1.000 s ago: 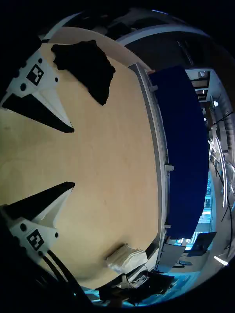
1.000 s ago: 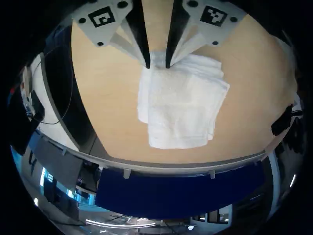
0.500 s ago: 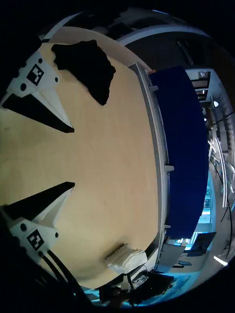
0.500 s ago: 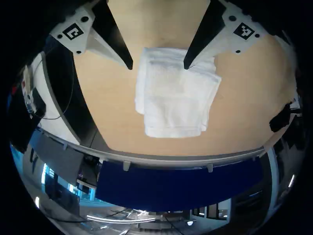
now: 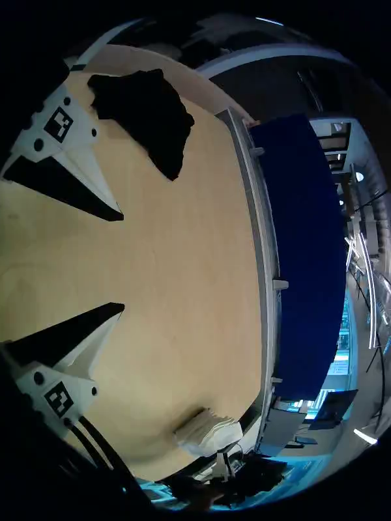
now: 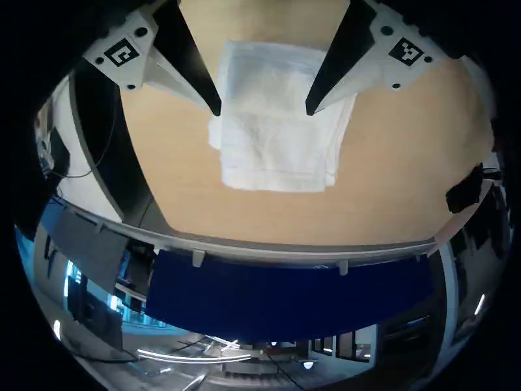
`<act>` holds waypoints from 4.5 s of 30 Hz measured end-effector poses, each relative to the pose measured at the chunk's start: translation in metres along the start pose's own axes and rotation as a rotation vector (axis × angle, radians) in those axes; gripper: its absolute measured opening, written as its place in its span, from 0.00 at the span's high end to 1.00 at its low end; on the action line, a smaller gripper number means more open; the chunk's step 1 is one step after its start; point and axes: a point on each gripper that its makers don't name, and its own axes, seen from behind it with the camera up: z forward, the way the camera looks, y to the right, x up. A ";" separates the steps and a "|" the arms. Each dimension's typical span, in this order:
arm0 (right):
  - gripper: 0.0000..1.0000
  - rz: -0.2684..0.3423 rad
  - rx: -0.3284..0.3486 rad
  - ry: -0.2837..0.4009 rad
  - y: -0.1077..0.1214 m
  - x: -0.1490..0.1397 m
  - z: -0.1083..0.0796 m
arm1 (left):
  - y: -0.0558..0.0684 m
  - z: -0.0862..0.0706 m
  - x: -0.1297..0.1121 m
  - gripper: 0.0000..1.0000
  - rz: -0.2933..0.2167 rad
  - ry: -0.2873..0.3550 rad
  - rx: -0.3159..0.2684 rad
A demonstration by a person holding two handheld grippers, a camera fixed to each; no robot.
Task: Fold towel
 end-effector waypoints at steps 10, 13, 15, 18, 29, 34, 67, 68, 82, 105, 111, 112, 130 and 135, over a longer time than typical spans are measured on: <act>0.00 0.001 0.010 0.023 -0.005 0.039 0.035 | -0.010 -0.005 -0.009 0.07 -0.017 -0.010 0.029; 0.00 -0.003 0.012 0.025 -0.008 0.045 0.043 | -0.012 -0.007 -0.010 0.07 -0.022 -0.011 0.036; 0.00 -0.006 0.011 0.024 -0.009 0.047 0.048 | -0.014 -0.008 -0.010 0.07 -0.026 -0.012 0.041; 0.00 -0.008 0.005 0.018 -0.010 0.046 0.057 | -0.016 -0.009 -0.012 0.07 -0.031 -0.014 0.047; 0.00 0.002 -0.013 -0.021 -0.001 0.035 0.084 | -0.021 -0.013 -0.020 0.07 -0.040 -0.026 0.066; 0.00 0.009 -0.012 -0.032 0.001 0.034 0.093 | -0.022 -0.014 -0.021 0.07 -0.045 -0.027 0.071; 0.00 0.010 -0.025 0.012 -0.011 0.021 0.041 | -0.015 -0.014 -0.016 0.07 -0.035 -0.015 0.048; 0.00 0.010 -0.026 0.011 -0.012 0.017 0.038 | -0.015 -0.014 -0.016 0.07 -0.035 -0.014 0.047; 0.00 0.019 -0.028 -0.031 -0.022 -0.033 0.022 | -0.012 -0.014 -0.015 0.07 -0.027 -0.011 0.037; 0.00 0.117 -0.056 0.268 -0.021 0.044 -0.016 | -0.020 -0.020 -0.012 0.07 -0.034 0.002 0.036; 0.00 0.129 -0.122 0.457 -0.011 0.084 -0.043 | -0.020 -0.021 -0.011 0.07 -0.032 0.007 0.031; 0.00 0.132 -0.135 0.494 -0.009 0.092 -0.049 | -0.020 -0.021 -0.011 0.07 -0.032 0.008 0.031; 0.00 0.120 -0.158 0.636 -0.032 0.119 -0.076 | -0.046 -0.035 0.060 0.07 -0.098 0.264 0.068; 0.00 0.113 -0.153 0.629 -0.040 0.122 -0.083 | -0.063 -0.057 0.112 0.07 -0.107 0.472 0.094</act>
